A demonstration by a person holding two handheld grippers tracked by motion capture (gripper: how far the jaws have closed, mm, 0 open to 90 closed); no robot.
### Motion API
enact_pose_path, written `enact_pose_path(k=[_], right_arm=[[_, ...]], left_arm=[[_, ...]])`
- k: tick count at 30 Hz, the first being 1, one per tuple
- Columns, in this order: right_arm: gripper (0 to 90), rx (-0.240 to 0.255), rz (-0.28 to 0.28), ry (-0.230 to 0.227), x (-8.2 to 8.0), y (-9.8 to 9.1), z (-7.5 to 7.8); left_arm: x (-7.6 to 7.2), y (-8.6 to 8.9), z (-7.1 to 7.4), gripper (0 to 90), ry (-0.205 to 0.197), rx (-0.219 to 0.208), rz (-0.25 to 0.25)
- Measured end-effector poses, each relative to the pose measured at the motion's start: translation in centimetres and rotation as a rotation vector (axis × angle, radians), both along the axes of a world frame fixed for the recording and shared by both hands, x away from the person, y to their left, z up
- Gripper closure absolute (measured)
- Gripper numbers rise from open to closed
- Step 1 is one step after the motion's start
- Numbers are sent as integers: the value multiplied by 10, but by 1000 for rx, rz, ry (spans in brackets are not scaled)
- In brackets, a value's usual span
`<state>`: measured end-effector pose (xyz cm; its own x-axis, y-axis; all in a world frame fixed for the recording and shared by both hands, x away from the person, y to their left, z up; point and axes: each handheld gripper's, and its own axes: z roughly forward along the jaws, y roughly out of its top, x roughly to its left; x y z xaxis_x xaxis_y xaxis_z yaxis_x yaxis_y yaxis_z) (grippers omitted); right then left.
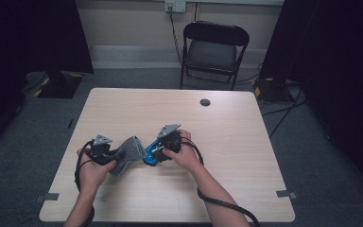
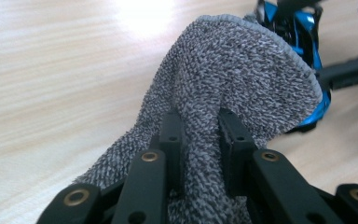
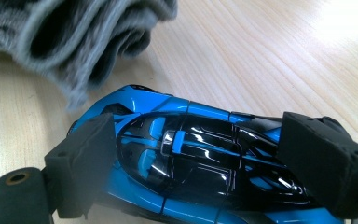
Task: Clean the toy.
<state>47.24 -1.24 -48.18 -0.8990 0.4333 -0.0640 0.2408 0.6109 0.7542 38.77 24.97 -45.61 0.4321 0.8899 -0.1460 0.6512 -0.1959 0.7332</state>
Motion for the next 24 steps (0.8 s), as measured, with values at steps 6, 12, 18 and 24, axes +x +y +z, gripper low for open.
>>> enact_pose_path(k=[6,12,18,24], right_arm=[[113,1,0,1,0,0,0],[113,-5,3,3,1,0,1],[113,6,4,-6,1,-1,-1],[113,4,2,-1,1,-1,0]], left_arm=[[10,7,1,740,-9,-11,29],[30,6,1,740,-16,-21,76],[58,-12,9,735,-30,-20,87],[85,-38,9,738,-32,7,68]])
